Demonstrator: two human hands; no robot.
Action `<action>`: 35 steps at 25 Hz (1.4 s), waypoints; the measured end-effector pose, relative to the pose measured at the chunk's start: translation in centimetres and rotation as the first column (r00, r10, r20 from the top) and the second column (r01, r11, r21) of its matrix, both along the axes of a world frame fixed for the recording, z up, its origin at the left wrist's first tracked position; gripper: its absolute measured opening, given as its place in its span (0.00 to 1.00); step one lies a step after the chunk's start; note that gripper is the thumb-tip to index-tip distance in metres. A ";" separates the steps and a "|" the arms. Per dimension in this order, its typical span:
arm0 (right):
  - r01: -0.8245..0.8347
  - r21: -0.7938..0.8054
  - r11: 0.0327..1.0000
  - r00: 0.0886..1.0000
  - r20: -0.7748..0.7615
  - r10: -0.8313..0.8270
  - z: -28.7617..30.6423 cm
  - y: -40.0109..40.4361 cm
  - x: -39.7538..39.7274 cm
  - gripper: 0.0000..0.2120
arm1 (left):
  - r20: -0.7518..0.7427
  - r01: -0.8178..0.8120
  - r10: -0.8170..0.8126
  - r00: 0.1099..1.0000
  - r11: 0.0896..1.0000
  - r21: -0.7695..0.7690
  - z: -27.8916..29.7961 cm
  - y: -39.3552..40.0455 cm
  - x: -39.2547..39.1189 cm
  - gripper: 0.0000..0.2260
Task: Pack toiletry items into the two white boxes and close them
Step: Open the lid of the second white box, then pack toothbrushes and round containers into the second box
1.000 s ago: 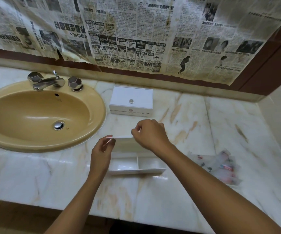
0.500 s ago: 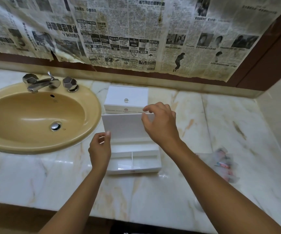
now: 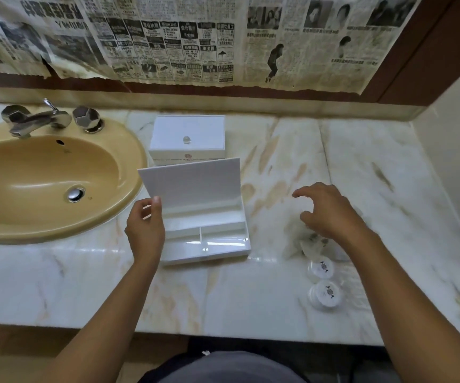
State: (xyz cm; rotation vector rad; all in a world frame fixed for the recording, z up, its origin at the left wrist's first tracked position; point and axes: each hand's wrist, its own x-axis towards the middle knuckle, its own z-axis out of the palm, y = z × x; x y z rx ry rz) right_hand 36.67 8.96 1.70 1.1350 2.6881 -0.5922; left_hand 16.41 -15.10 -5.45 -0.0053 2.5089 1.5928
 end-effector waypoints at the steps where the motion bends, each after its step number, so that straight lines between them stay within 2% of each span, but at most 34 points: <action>1: -0.017 -0.002 1.000 0.996 0.083 0.017 -0.2 0.7 1.0 0.25 | 0.000 -0.003 0.003 1.000 1.000 0.003 0.0 0.1 0.0 0.12; 4: -0.063 0.003 0.998 0.954 0.293 0.059 -1.5 2.0 3.3 0.36 | -0.004 -0.017 0.017 1.000 1.000 0.005 0.1 0.1 0.1 0.10; 7: -0.038 -0.067 0.997 0.935 0.349 0.059 -3.7 2.3 4.6 0.39 | -0.007 -0.024 0.024 1.000 1.000 0.006 0.0 0.2 0.0 0.10; 10: -0.002 -0.094 0.996 0.952 0.305 0.030 -5.3 2.1 5.0 0.38 | -0.016 -0.029 0.029 0.999 1.000 -0.003 -0.1 0.2 0.0 0.10; 14: -0.013 -0.010 1.000 0.976 0.216 0.014 -5.8 2.2 4.2 0.22 | -0.010 -0.033 0.033 0.999 0.999 0.003 0.0 0.3 0.1 0.10; 16: -0.052 0.019 0.998 0.976 0.211 0.047 -5.8 2.1 3.6 0.19 | -0.005 -0.037 0.037 0.999 0.999 0.017 0.0 0.3 0.1 0.10; 24: -0.115 -0.027 0.993 0.990 0.077 0.117 -6.2 -1.1 -1.6 0.19 | 0.008 -0.038 0.037 0.999 0.999 0.030 0.2 0.1 0.2 0.10; 28: -0.131 0.003 0.991 0.987 0.093 0.130 -6.8 -2.0 -2.7 0.22 | -0.003 -0.022 0.022 1.000 0.999 0.035 0.0 0.0 0.1 0.13; 33: -0.076 0.082 0.994 0.995 0.073 0.070 -5.4 -2.6 -1.3 0.29 | -0.010 -0.017 0.017 1.000 0.999 0.041 -0.2 0.0 0.0 0.12; 35: -0.011 0.094 0.996 1.000 0.020 0.009 -4.2 -3.3 -0.2 0.27 | -0.008 -0.017 0.017 1.000 0.999 0.036 -0.2 0.0 0.0 0.11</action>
